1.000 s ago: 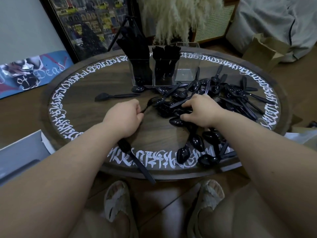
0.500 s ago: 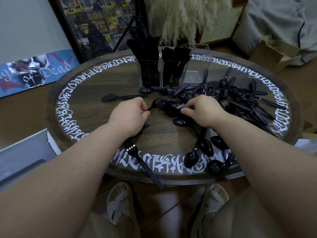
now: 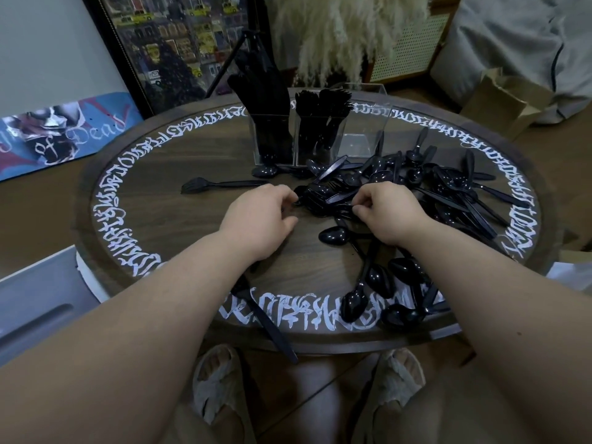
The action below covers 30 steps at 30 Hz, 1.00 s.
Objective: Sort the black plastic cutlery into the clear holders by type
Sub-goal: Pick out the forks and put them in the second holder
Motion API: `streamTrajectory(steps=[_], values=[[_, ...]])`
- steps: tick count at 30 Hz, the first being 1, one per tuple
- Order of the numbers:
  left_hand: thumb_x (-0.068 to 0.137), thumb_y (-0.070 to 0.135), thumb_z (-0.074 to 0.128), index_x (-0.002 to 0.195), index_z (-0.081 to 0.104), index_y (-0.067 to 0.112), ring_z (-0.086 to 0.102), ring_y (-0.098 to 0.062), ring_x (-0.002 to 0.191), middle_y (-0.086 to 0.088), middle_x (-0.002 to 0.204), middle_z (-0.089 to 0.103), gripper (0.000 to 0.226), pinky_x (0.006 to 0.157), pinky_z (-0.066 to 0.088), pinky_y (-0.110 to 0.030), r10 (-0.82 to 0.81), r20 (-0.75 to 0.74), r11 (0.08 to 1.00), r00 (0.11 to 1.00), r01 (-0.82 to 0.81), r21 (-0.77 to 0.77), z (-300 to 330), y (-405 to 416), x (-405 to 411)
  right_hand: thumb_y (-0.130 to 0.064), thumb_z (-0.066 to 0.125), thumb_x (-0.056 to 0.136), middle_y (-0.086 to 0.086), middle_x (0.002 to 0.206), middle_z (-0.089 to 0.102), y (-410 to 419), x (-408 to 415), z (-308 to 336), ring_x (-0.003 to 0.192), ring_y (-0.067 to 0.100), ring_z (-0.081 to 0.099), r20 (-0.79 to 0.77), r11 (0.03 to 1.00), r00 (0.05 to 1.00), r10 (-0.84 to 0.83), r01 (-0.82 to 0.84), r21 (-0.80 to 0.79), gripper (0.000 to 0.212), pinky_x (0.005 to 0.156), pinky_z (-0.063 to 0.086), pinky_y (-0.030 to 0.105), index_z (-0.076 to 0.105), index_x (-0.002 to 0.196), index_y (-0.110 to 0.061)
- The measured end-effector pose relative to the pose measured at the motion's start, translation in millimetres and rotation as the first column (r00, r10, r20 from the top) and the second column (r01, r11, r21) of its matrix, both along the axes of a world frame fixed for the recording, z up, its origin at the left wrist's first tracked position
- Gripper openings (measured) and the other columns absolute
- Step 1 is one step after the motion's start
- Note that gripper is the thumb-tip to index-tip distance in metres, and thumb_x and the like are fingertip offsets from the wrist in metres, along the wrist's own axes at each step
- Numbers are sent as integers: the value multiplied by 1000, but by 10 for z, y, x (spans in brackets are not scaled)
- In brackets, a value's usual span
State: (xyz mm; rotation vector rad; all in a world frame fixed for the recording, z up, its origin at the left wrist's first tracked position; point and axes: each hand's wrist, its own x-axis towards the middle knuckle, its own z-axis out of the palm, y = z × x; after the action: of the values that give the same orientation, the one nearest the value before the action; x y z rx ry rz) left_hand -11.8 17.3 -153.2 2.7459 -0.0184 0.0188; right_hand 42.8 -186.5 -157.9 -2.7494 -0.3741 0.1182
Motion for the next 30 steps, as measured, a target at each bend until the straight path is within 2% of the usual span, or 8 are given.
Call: streamTrajectory(steps=[5,9,12,15,18,22,27,30], values=[[88,35,63,139,45,24,59,-19,108,2,128,59,54,94,46,-34,2,-21,999,1000,-3,-52,-63,-193,101,-21,56,93,2,98,70,-125,19,-23,98,23,60,-9,995,997,-80,80,54,15,84,46,29,70,97,-18],[89,41,60,135,48,25,57,-22,111,0,128,59,50,95,46,-36,34,-28,998,999,-35,-53,-95,-321,193,-20,56,91,3,94,71,-208,32,-26,95,26,62,37,989,991,-130,127,76,14,85,50,35,70,94,-19],[92,38,58,131,52,25,56,-21,114,1,123,62,41,92,44,-30,70,-22,996,997,-71,-55,-108,-392,245,-20,59,89,0,89,69,-224,41,-34,91,24,61,30,991,993,-112,110,70,10,82,50,34,68,86,-21],[91,27,60,123,58,24,57,-18,109,4,113,65,32,88,41,-26,89,-7,994,996,-89,-66,-111,-435,280,-22,61,88,-4,82,62,-231,54,-45,89,22,60,34,995,996,-85,83,60,10,78,48,31,59,78,-25],[92,23,59,115,64,23,59,-15,102,7,100,65,24,86,40,-22,97,13,988,995,-95,-119,-62,-447,303,-26,62,88,-7,81,58,-227,64,-29,90,22,59,63,996,997,-54,49,71,10,75,46,30,59,78,-24],[93,27,58,94,67,26,55,-10,79,13,76,59,9,68,32,-16,119,50,974,992,-107,-199,78,-397,288,-35,60,90,-6,89,64,-147,15,56,93,16,56,68,983,996,55,-66,173,15,80,46,30,69,91,-22],[91,28,62,79,62,26,63,-11,71,10,66,64,12,67,40,-21,228,74,927,971,-194,-321,165,-234,190,-35,57,93,-14,83,62,-38,-87,145,87,9,58,-25,941,992,121,-107,320,20,75,41,23,70,99,-21],[86,25,70,71,57,27,64,-1,61,9,63,63,19,64,45,-15,287,64,888,956,-241,-391,196,-112,122,-22,54,94,-4,98,68,1,-90,101,97,17,60,37,976,996,86,-92,198,19,82,45,26,69,105,-18]])
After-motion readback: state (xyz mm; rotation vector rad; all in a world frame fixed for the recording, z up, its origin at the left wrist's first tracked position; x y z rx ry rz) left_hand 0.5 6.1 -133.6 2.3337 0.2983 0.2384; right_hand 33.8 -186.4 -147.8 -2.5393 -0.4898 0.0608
